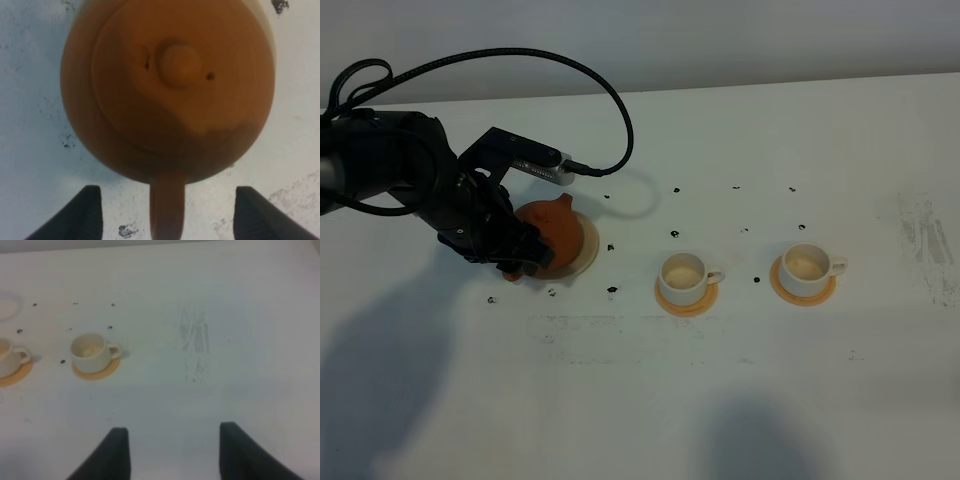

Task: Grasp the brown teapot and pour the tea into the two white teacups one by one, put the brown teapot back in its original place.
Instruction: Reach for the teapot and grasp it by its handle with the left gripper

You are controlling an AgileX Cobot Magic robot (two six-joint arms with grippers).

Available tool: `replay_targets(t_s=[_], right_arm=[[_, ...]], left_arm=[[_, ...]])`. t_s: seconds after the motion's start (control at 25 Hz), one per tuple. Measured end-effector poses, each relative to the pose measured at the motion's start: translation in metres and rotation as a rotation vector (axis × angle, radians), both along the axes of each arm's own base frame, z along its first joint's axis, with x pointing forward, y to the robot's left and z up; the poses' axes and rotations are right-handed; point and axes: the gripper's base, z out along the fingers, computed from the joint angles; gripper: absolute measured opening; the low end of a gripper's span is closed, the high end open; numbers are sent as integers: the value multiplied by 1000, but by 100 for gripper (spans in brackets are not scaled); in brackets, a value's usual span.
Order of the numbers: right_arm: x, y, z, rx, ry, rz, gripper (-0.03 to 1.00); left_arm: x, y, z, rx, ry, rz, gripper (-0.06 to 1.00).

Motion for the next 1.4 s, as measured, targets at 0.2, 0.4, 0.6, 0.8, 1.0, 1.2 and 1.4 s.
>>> replay_targets(t_s=[0.2, 0.4, 0.6, 0.8, 1.0, 1.2, 1.4], right_arm=[[0, 0, 0, 0, 0, 0, 42], [0, 0, 0, 0, 0, 0, 42], [0, 0, 0, 0, 0, 0, 42], [0, 0, 0, 0, 0, 0, 42], [0, 0, 0, 0, 0, 0, 42], [0, 0, 0, 0, 0, 0, 42], [0, 0, 0, 0, 0, 0, 42]], left_arm=[[0, 0, 0, 1, 4, 1, 52], [-1, 0, 0, 3, 8, 0, 49], [-1, 1, 0, 15, 7, -9, 49], [-1, 1, 0, 15, 7, -7, 49], [-1, 1, 0, 10, 10, 10, 44], [-1, 1, 0, 9, 11, 15, 30], [-1, 1, -1, 10, 16, 15, 11]])
